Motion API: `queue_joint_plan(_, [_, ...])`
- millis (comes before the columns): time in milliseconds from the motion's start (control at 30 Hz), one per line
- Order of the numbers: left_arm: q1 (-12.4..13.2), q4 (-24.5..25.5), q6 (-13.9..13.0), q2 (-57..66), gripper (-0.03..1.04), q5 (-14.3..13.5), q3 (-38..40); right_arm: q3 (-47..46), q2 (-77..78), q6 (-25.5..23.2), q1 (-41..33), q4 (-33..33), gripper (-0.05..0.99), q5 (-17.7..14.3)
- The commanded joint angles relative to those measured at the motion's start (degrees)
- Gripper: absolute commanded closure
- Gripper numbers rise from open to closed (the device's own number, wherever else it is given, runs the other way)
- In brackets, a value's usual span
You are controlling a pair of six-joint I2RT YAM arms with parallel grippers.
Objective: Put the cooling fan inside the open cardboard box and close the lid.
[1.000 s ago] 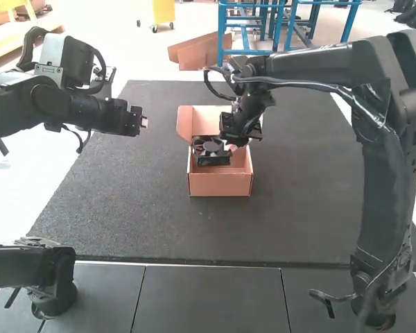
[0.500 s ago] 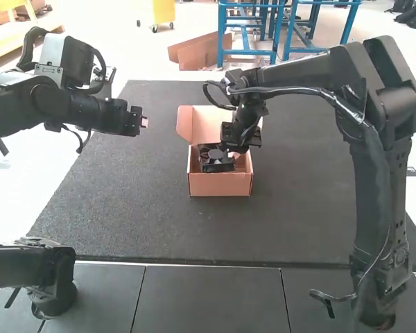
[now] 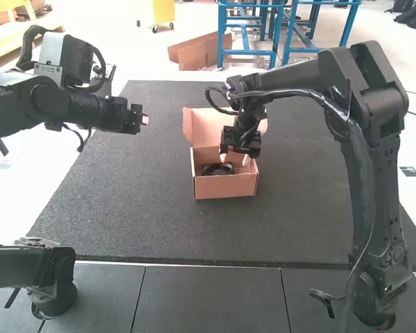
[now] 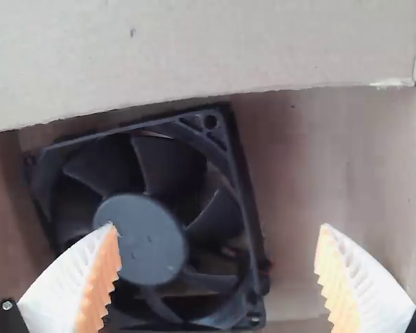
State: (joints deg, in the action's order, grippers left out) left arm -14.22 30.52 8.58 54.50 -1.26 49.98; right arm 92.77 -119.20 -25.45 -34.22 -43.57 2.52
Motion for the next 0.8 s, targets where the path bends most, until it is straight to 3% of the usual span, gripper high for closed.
queue_joint_plan(0, [0.33,-1.34,-0.67,1.66,0.05,0.64,0.39,4.87,1.25,0.23,0.82,-2.57,0.21,3.28])
queue_joint_plan(133, [0.24,-3.45,-0.49,5.09,0.05,0.64,1.18,12.43,3.27,0.76,1.52,-7.23,0.13,9.6])
queue_joint_plan(233, [0.24,-5.03,0.83,8.61,0.05,0.55,2.23,17.0,5.11,3.66,2.49,-8.64,0.11,11.98])
queue_joint_plan(300, [0.42,-6.27,1.44,10.8,0.05,0.29,3.2,18.85,6.87,6.73,3.54,-9.07,0.06,12.07])
queue_joint_plan(400, [0.42,-7.41,2.06,14.14,0.05,-0.76,5.13,18.5,9.69,15.61,5.04,-11.36,0.04,11.36])
queue_joint_plan(467, [0.42,-7.76,3.2,16.43,0.05,-1.64,6.45,15.86,11.36,22.64,6.8,-11.98,0.03,9.34])
queue_joint_plan(533, [0.33,-7.85,4.17,18.45,0.05,-2.43,7.77,12.26,13.64,26.16,8.55,-10.83,0.03,8.02])
queue_joint_plan(700, [0.42,-8.11,6.36,23.02,0.05,-3.75,9.7,-1.72,21.11,31.96,12.24,-0.73,0.03,6.26])
queue_joint_plan(767, [0.24,-8.55,6.71,24.69,0.05,-4.1,10.4,-7.69,24.19,32.22,12.95,5.34,0.03,6.0])
